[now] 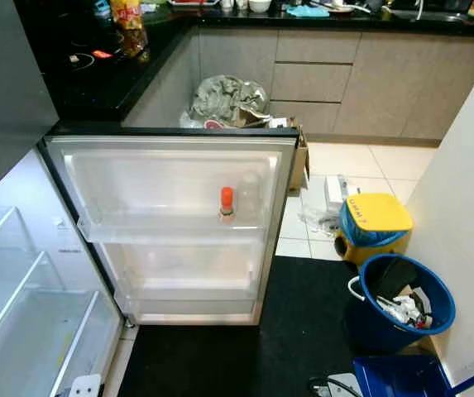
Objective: Restocking fridge
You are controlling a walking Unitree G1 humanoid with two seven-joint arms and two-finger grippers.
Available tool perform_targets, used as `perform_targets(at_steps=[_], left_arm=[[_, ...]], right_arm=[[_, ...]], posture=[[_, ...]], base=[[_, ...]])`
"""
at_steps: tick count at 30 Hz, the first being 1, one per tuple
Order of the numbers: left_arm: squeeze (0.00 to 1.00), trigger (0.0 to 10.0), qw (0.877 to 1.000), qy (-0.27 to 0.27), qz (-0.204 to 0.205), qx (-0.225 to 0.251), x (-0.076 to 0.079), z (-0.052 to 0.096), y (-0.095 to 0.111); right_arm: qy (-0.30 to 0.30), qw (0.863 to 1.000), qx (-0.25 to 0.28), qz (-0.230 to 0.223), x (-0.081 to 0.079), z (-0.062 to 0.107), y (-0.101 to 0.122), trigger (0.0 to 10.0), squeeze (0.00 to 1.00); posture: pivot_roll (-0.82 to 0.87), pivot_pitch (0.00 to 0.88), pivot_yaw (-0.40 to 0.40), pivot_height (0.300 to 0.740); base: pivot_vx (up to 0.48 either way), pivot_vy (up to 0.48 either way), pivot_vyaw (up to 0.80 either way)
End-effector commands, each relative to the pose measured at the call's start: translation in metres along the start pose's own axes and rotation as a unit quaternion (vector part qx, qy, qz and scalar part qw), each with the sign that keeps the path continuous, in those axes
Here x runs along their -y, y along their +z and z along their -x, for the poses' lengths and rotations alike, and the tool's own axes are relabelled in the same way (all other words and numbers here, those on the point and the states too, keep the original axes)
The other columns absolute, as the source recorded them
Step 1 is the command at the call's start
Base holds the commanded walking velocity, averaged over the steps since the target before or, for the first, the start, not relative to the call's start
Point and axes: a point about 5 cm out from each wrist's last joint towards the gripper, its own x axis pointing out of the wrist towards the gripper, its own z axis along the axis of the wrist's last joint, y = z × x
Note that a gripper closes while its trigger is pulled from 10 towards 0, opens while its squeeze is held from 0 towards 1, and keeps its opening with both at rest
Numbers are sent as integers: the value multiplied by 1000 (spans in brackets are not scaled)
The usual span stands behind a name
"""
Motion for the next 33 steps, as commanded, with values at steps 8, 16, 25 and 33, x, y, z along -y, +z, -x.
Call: perform_targets(at_steps=[8,16,25,33], left_arm=[[0,10000,1000,0,-4,-6,-1,1,-4],[0,10000,1000,-9,-3,-4,-1,2,-4],[0,10000,1000,0,7,3,-3,2,-4],[0,10000,1000,-3,1,17,-3,2,1]], right_arm=[[0,1000,-3,3,-1,0,-1,10000,0],[0,1000,-2,2,0,0,-1,10000,0],[-7,1000,14,-8,4,0,6,10000,0],[15,996,89,-13,8,-1,48,10000,0]], posture=[[-12,44,15,740],[-10,47,15,740],[-11,49,16,740],[-11,52,14,740]], base=[[372,0,0],[30,-212,0],[0,-228,0],[0,0,0]])
